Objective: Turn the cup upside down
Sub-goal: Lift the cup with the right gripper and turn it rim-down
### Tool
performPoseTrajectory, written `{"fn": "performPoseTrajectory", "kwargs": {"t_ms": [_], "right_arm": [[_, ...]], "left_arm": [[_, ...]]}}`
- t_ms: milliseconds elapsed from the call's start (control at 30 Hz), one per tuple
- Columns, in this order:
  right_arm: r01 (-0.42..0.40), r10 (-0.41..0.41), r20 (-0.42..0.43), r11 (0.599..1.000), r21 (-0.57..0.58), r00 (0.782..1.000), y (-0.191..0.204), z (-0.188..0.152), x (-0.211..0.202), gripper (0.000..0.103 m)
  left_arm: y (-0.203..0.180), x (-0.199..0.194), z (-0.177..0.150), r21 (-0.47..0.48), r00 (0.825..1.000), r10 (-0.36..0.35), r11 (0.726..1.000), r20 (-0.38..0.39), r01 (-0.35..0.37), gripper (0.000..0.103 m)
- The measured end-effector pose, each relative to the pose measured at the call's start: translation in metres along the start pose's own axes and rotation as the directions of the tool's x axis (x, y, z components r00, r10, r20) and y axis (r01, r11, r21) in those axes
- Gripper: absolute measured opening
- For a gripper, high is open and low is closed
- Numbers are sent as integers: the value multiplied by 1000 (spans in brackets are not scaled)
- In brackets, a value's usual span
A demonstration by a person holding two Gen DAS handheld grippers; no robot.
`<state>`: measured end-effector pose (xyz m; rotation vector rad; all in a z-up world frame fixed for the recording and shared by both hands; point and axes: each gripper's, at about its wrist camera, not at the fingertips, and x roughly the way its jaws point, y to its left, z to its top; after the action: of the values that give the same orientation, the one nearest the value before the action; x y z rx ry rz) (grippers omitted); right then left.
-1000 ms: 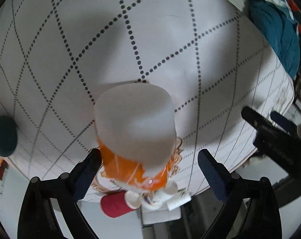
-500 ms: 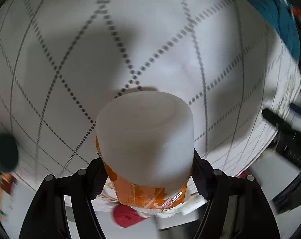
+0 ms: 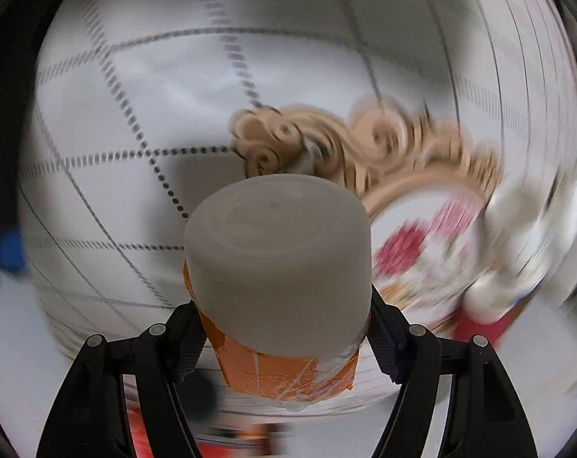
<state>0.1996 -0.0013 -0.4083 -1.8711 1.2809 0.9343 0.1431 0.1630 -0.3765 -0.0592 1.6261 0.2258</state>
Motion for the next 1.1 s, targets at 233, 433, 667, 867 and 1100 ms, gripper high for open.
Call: {"fn": "performPoseTrajectory", "kwargs": {"t_ms": [233,433,667,867,1100], "right_arm": [[-385,405,78,768,511,911,-62,-33,29,75],[-537,552,245,460,707,797,-87,-68,57,75],[-595,607,410,131,793,681,-117,-124,97,75],[-593,614,436,65,803,658,-108,-157,119,75],[-598,603,441,76,798,665,-130,-168,113,86]], "left_arm": [[-13,-5,4,26,1000,0,1000,6,0,89],[-30,-10,5,55,1000,6,998,18,-7,89],[-57,-19,5,79,1000,8,997,26,-10,89],[-72,-20,1,92,1000,7,996,21,-9,89],[-88,-23,-5,110,1000,9,994,19,-11,89]]}}
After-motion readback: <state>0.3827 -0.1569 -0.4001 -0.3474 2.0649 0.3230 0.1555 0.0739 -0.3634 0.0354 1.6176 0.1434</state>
